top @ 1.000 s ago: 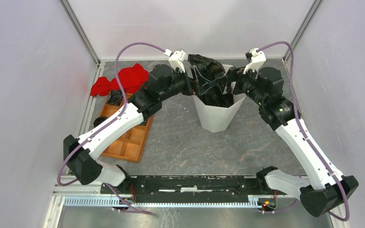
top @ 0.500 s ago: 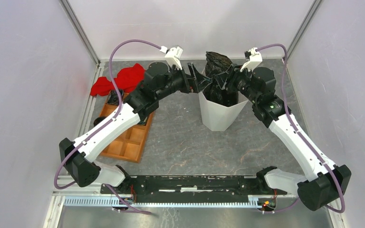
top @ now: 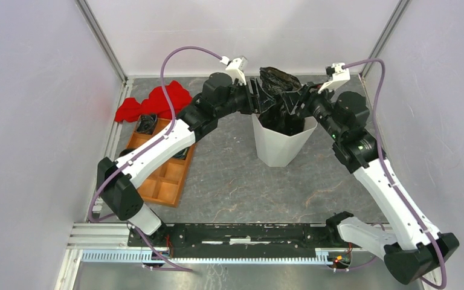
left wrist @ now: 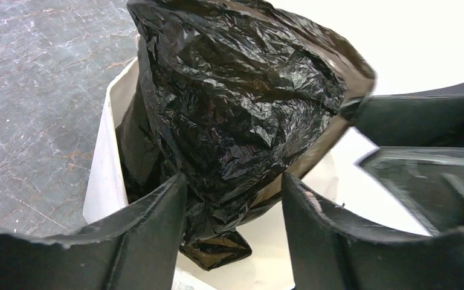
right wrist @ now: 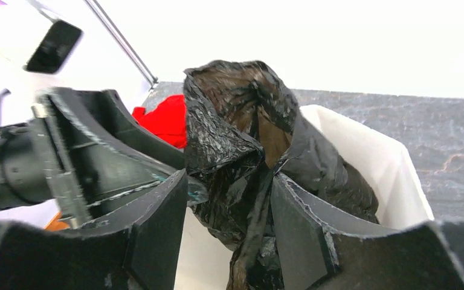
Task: Put the trash bags into the trash bin
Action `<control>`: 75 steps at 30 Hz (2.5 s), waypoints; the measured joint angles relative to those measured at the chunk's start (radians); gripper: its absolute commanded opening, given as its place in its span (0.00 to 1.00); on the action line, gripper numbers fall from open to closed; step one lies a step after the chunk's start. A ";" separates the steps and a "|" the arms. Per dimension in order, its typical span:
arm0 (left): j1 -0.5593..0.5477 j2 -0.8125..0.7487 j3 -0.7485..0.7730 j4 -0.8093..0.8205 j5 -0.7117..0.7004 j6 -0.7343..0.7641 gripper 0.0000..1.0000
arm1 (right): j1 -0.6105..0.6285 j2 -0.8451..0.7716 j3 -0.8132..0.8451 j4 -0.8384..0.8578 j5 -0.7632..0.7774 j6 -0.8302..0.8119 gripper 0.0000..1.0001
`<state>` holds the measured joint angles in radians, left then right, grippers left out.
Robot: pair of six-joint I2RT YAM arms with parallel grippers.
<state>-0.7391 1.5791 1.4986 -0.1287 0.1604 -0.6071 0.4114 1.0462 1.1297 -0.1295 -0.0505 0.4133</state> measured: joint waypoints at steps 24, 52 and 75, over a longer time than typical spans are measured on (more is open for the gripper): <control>0.175 -0.103 -0.236 0.245 0.138 -0.167 0.02 | 0.000 -0.027 0.155 -0.357 0.283 -0.236 0.98; 0.223 -0.041 -0.293 0.472 0.323 -0.422 0.08 | -0.003 0.108 0.089 -0.295 0.002 0.111 0.00; 0.155 -0.378 -0.218 -0.005 0.156 -0.105 0.78 | -0.191 -0.042 0.291 -0.437 -0.138 0.411 0.00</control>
<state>-0.5838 1.2015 1.2804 -0.1337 0.3164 -0.7116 0.2203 1.0042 1.4208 -0.5667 -0.1890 0.8242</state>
